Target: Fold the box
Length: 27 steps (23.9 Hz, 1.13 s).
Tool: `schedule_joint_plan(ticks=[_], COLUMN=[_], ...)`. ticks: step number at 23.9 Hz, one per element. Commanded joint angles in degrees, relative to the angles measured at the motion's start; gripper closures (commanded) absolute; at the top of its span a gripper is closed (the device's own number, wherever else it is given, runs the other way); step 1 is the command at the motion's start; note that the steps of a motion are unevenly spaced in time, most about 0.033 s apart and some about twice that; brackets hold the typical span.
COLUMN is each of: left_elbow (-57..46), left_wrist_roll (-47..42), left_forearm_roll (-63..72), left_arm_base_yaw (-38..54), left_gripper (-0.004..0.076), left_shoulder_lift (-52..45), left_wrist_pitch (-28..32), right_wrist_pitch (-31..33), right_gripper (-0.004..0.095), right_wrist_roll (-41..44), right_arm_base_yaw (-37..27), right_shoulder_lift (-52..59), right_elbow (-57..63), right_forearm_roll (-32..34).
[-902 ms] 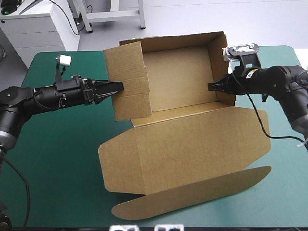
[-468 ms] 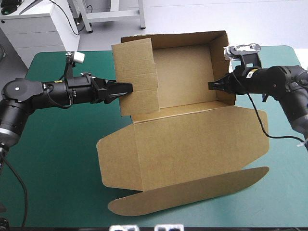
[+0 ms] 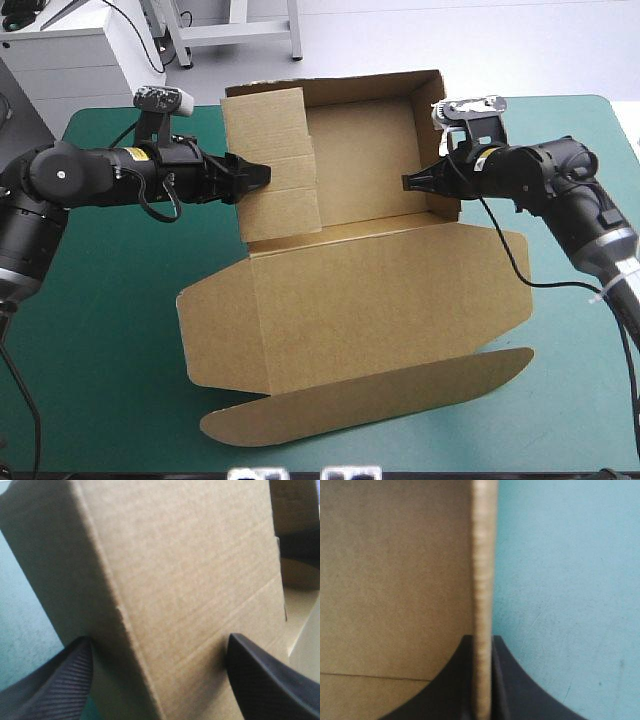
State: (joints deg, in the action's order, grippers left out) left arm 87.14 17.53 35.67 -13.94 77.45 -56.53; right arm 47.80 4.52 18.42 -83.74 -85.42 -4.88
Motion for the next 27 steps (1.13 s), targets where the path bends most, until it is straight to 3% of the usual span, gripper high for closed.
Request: schedule_joint_plan(ticks=[1, 9, 11, 14, 20, 22, 25, 27], left_elbow=[1.9, 1.9, 2.1, 2.1, 2.1, 2.1, 2.1, 2.1], left_wrist_roll=[-6.9, -15.3, -18.0, -19.5, -21.7, -22.1, -21.6, -20.0], left_forearm_roll=[-6.8, -15.7, -18.6, -19.5, -21.8, -22.2, -22.2, -22.1], left_arm_base_yaw=[-2.1, -3.1, -3.1, -3.1, -3.1, -3.1, -3.1, -3.1], left_gripper=[0.0207, 0.0265, 0.0311, 0.0378, 0.0414, 0.0476, 0.0717, 0.073], left_shoulder_lift=[-0.5, 2.1, 2.8, 3.0, 3.3, 3.4, 3.4, 3.4], left_wrist_pitch=[2.0, 2.0, 2.0, 3.7, 4.0, 4.5, 4.5, 4.2], right_wrist_pitch=[-4.5, -4.5, -4.7, -6.1, -7.3, -7.5, -7.5, -6.5], right_gripper=[0.0914, 0.0912, 0.0912, 0.0913, 0.0913, 0.0913, 0.0913, 0.0913], right_wrist_roll=[1.7, 6.1, 8.2, 9.4, 9.3, 9.1, 8.3, 7.3], right_arm_base_yaw=[1.3, 5.2, 6.6, 7.0, 7.0, 7.0, 7.0, 7.0], right_shoulder_lift=[0.8, -2.2, -3.4, -4.2, -4.4, -4.4, -4.4, -4.4], right_elbow=[-4.0, -7.9, -7.9, -7.9, -7.9, -7.9, -7.9, -7.9], right_forearm_roll=[-0.9, 4.9, 6.9, 5.2, 2.5, 1.8, 1.1, 1.2])
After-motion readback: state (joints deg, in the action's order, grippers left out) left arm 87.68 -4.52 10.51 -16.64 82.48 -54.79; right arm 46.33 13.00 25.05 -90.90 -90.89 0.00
